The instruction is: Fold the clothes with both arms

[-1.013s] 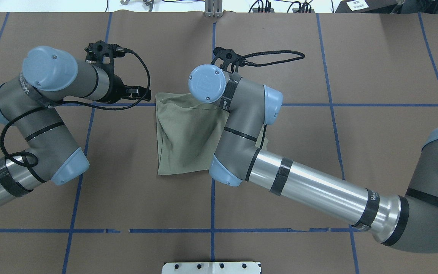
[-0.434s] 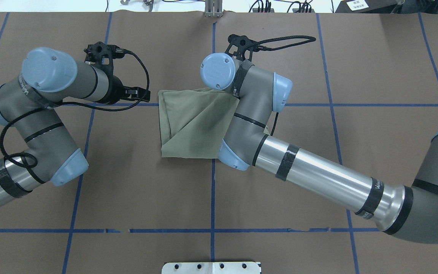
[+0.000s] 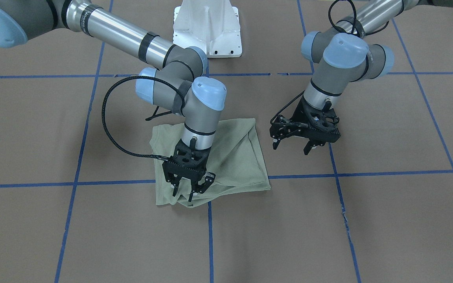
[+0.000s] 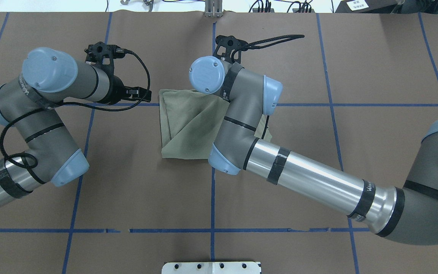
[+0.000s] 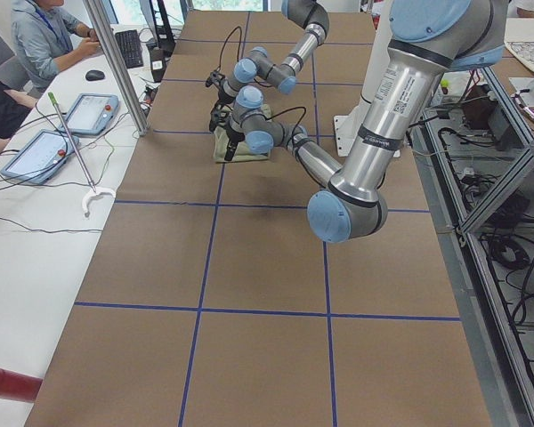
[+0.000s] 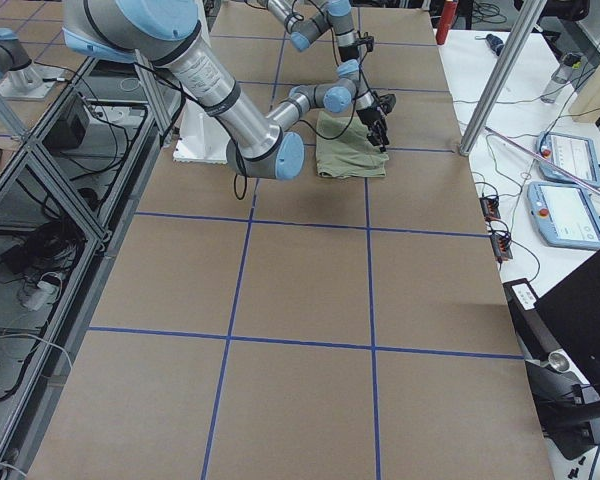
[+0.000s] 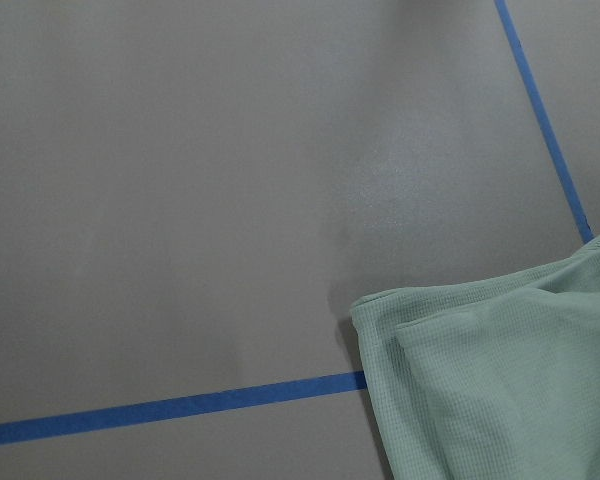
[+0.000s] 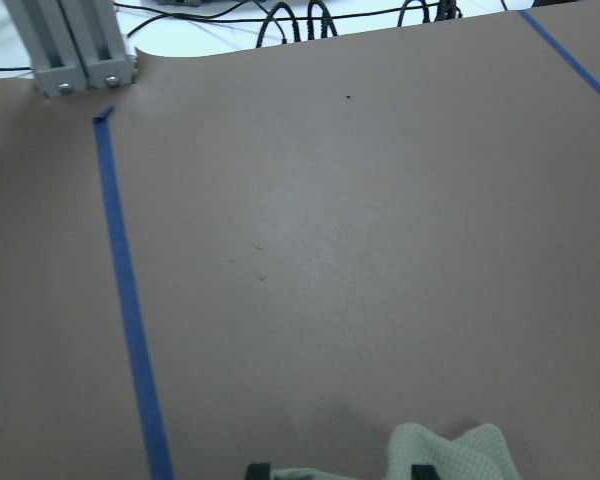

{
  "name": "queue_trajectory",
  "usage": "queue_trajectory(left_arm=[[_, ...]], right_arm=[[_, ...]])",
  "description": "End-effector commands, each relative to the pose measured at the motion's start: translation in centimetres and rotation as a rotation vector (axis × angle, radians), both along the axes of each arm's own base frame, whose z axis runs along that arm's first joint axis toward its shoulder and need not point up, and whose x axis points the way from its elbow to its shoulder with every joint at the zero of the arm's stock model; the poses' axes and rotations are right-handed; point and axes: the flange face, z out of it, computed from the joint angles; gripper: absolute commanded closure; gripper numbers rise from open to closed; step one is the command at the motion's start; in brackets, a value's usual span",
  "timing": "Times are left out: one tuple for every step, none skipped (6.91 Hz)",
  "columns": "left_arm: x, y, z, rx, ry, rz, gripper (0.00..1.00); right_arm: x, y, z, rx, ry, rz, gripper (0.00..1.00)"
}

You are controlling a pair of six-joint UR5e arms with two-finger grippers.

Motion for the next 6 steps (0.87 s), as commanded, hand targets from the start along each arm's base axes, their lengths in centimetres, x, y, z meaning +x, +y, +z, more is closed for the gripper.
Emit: queue_trajectory(left_arm=[[2.7, -0.2, -0.3, -0.087, 0.068, -0.041, 0.00], [4.5, -1.1, 1.5, -0.151, 0.150, -0.088, 0.08], [5.2, -2.0, 2.9, -0.169, 0.204, -0.135, 0.18], [6.0, -2.9, 2.5, -0.164, 0.211, -0.153, 0.23], [6.4, -3.3, 2.9, -0.175, 0.205, -0.159, 0.27], [6.8, -3.5, 2.4, -0.169, 0.209, -0.166, 0.28]], right_arm=[[3.4, -1.0, -4.5, -0.013, -0.095, -0.146, 0.00], [5.3, -1.5, -5.1, -0.007, -0.121, -0.186, 0.00], [8.5, -2.0, -4.4, 0.013, -0.133, -0.275, 0.00], [11.2, -1.6, -3.0, 0.035, -0.143, -0.325, 0.00], [11.9, -1.0, -2.1, 0.039, -0.143, -0.328, 0.00], [11.8, -0.9, -1.7, 0.038, -0.138, -0.326, 0.00]])
